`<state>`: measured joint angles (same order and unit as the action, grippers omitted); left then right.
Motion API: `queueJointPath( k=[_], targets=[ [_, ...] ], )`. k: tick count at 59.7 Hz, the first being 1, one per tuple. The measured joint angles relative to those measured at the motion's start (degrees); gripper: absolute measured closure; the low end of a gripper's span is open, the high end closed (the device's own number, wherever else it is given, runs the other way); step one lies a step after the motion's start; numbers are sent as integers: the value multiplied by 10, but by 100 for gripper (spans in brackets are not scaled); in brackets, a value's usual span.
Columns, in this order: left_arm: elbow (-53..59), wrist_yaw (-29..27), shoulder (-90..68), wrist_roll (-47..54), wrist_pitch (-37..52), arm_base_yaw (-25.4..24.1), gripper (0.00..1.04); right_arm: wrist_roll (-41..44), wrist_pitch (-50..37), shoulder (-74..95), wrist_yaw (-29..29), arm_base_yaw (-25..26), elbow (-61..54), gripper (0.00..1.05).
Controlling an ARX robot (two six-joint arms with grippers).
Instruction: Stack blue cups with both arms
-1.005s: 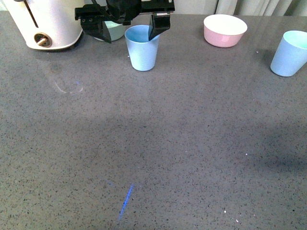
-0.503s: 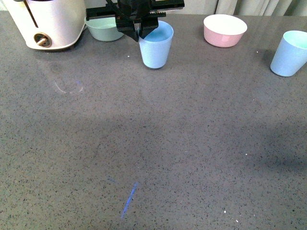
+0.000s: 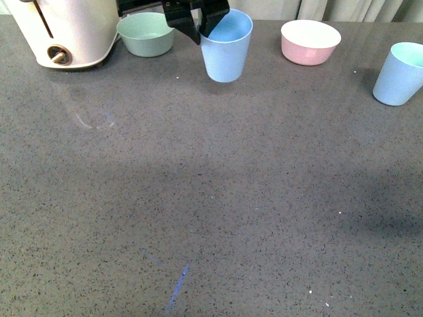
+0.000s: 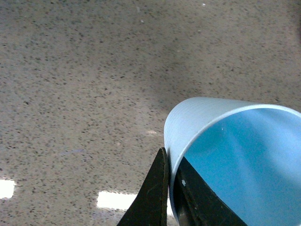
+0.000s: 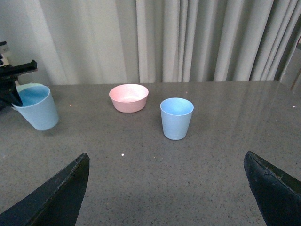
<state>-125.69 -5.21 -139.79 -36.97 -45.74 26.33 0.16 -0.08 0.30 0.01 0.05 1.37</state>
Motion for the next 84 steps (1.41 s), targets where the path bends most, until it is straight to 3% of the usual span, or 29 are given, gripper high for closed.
queueJointPath(
  k=[52, 84],
  targets=[
    [-117, 29, -112, -28, -43, 71, 103, 0, 0, 0, 0, 0, 0, 9],
    [-73, 22, -106, -21, -14, 76, 25, 0, 0, 0, 0, 0, 0, 9]
  ],
)
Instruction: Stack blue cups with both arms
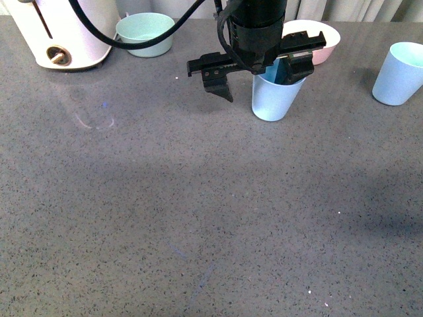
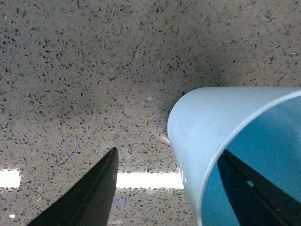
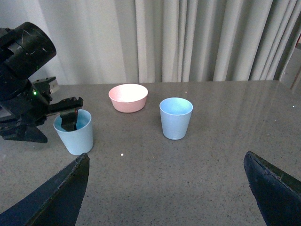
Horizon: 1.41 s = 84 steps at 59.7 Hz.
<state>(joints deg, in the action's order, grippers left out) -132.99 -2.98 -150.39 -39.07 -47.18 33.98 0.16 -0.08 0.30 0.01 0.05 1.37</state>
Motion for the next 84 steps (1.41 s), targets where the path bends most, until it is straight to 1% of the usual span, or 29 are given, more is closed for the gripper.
queueJointPath(
  k=[4, 7, 8, 13, 19, 30, 35, 38, 44, 54, 55, 56, 57, 58, 59, 60, 61, 62, 64, 66, 67, 69, 70, 72, 73, 77, 78, 82, 84],
  targets=[
    [0, 0, 4, 1, -1, 0, 14, 0, 0, 0, 0, 0, 0, 9],
    [0, -1, 9, 2, -2, 0, 8, 0, 0, 0, 0, 0, 0, 9],
    [0, -1, 11, 2, -1, 0, 7, 0, 0, 0, 0, 0, 0, 9],
    [1, 0, 23, 2, -1, 0, 10, 0, 0, 0, 0, 0, 0, 9],
    [-3, -1, 34, 2, -3, 0, 9, 0, 0, 0, 0, 0, 0, 9],
    [-49, -2, 35, 6, -26, -2, 9, 0, 0, 0, 0, 0, 0, 9],
    [-45, -5, 46, 10, -19, -6, 9, 0, 0, 0, 0, 0, 0, 9],
    [-18, -10, 69, 14, 1, -10, 9, 0, 0, 0, 0, 0, 0, 9],
    [71, -23, 141, 23, 68, -21, 9, 0, 0, 0, 0, 0, 0, 9],
    [225, -34, 271, 46, 198, -50, 9, 0, 0, 0, 0, 0, 0, 9],
    [255, -57, 290, 66, 239, -54, 11, 0, 0, 0, 0, 0, 0, 9],
    [295, -92, 312, 86, 300, -59, 15, 0, 0, 0, 0, 0, 0, 9],
    [314, -110, 322, 99, 330, -61, 17, 0, 0, 0, 0, 0, 0, 9],
    [355, -141, 344, 129, 390, -68, 20, 0, 0, 0, 0, 0, 0, 9],
    [377, -152, 356, 152, 420, -72, 22, 0, 0, 0, 1, 0, 0, 9],
    [445, -174, 393, 197, 508, -84, 27, 0, 0, 0, 0, 0, 0, 9],
    [491, -178, 418, 226, 567, -93, 31, 0, 0, 0, 0, 0, 0, 9],
    [515, -179, 430, 233, 598, -98, 32, 0, 0, 0, 0, 0, 0, 9],
    [600, -179, 474, 286, 713, -117, 40, 0, 0, 0, 0, 0, 0, 9],
    [655, -178, 505, 307, 777, -130, 45, 0, 0, 0, 0, 0, 0, 9],
    [673, -177, 515, 313, 796, -134, 47, 0, 0, 0, 0, 0, 0, 9],
    [736, -167, 552, 337, 854, -149, 54, 0, 0, 0, 0, 0, 0, 9],
    [750, -165, 561, 341, 865, -152, 56, 0, 0, 0, 0, 0, 0, 9],
    [805, -155, 591, 354, 901, -162, 63, 0, 0, 0, 0, 0, 0, 9],
    [841, -146, 610, 360, 919, -168, 68, 0, 0, 0, 1, 0, 0, 9],
    [917, -129, 640, 372, 943, -183, 81, 0, 0, 0, 0, 0, 0, 9],
    [945, -122, 651, 374, 950, -188, 86, 0, 0, 0, 0, 0, 0, 9],
    [1006, -102, 679, 379, 965, -203, 100, 0, 0, 0, 0, 0, 0, 9],
    [1025, -96, 691, 379, 970, -207, 103, 0, 0, 0, 0, 0, 0, 9]
  ],
)
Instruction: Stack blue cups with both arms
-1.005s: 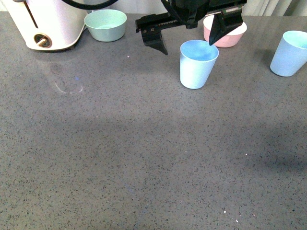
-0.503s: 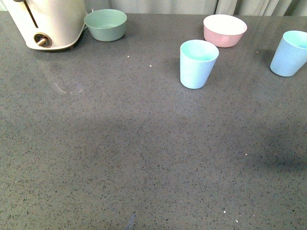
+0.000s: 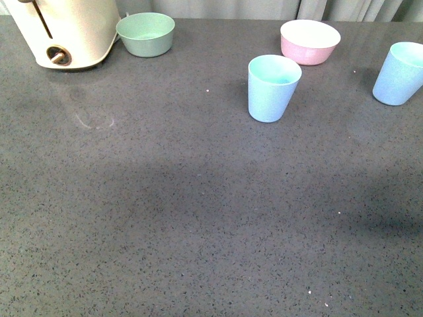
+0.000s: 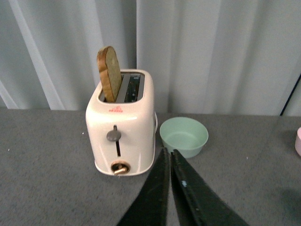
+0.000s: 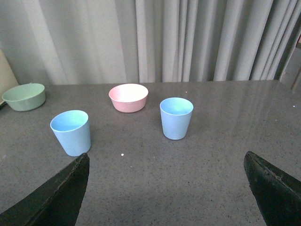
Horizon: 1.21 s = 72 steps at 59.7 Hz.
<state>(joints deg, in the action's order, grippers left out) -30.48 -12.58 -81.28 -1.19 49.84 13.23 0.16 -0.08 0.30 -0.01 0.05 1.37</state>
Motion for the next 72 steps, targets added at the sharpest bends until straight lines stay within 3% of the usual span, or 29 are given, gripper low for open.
queueJointPath(
  k=[22, 38, 41, 46, 55, 72],
  targets=[
    [164, 56, 153, 5, 17, -59, 103, 0, 0, 0, 0, 0, 0, 9],
    [230, 85, 257, 6, -24, -89, 103, 0, 0, 0, 0, 0, 0, 9],
    [240, 120, 281, 6, -37, -113, 103, 0, 0, 0, 0, 0, 0, 9],
    [252, 122, 313, 6, -57, -129, 103, 0, 0, 0, 0, 0, 0, 9],
    [284, 125, 340, 7, -49, -130, 103, 0, 0, 0, 0, 0, 0, 9],
    [296, 126, 473, 7, -167, -130, 103, 0, 0, 0, 0, 0, 0, 9]
  ],
)
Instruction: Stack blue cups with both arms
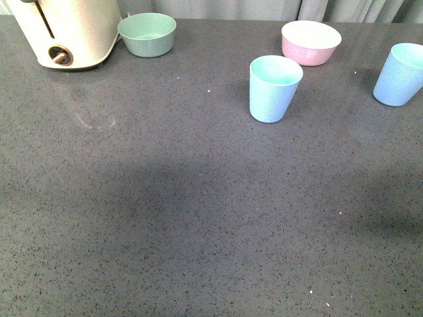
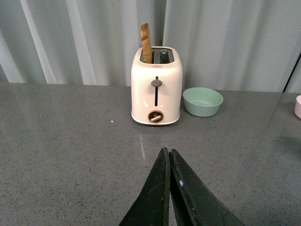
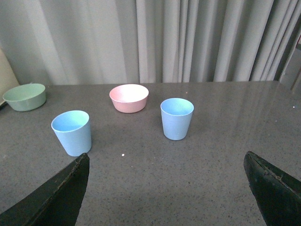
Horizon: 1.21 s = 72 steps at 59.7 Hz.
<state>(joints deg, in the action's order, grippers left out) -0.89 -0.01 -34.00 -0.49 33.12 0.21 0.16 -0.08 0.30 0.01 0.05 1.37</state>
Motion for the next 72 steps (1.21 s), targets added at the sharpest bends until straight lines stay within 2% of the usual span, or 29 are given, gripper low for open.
queueJointPath(
  k=[24, 56, 60, 62, 72],
  targets=[
    [0, 0, 140, 0, -130, 0, 103, 0, 0, 0, 0, 0, 0, 9],
    [0, 0, 238, 0, -229, 0, 103, 0, 0, 0, 0, 0, 0, 9],
    [0, 0, 303, 0, -314, 0, 103, 0, 0, 0, 0, 0, 0, 9],
    [0, 0, 320, 0, -325, 0, 103, 0, 0, 0, 0, 0, 0, 9],
    [0, 0, 336, 0, -330, 0, 103, 0, 0, 0, 0, 0, 0, 9]
  ],
)
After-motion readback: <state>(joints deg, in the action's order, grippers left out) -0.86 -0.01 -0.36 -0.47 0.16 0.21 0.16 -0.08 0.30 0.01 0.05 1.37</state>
